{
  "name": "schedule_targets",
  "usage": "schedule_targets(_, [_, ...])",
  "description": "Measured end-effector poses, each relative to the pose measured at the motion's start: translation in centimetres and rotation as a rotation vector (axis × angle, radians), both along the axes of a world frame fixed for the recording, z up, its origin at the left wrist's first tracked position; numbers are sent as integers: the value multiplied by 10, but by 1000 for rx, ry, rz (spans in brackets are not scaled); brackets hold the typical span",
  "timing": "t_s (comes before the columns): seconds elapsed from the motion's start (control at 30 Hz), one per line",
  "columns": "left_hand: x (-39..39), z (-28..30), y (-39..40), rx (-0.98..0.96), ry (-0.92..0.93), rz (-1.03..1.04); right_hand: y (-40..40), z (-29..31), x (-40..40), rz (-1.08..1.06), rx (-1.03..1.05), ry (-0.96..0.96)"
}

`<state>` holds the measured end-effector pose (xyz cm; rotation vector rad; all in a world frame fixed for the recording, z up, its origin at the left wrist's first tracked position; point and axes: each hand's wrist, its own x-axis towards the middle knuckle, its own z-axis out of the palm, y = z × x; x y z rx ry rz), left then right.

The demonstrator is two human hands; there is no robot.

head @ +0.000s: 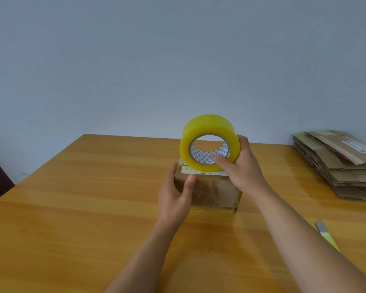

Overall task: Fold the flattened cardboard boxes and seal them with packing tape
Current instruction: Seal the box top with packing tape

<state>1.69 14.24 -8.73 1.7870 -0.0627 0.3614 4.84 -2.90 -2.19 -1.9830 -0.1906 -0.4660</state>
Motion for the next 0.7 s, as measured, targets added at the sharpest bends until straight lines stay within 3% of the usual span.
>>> schedule_targets(0.2, [14,6,11,-51,-33,-66,4,-3,4,32,3,-21])
schedule_targets(0.3, [13,2,4,-106,-29,-38,2,-3,2,44,179,-106])
schedule_targets(0.43, [4,5,-12,-126,-36,-24,-10,-7,2,-118,372,-139])
schedule_targets(0.63, [3,3,-22,-120,-66,-2,-15,-14,-2,-48,175,-83])
schedule_targets(0.7, [2,1,-23,-105,-84,18,-18,-18,0,-57,198,-61])
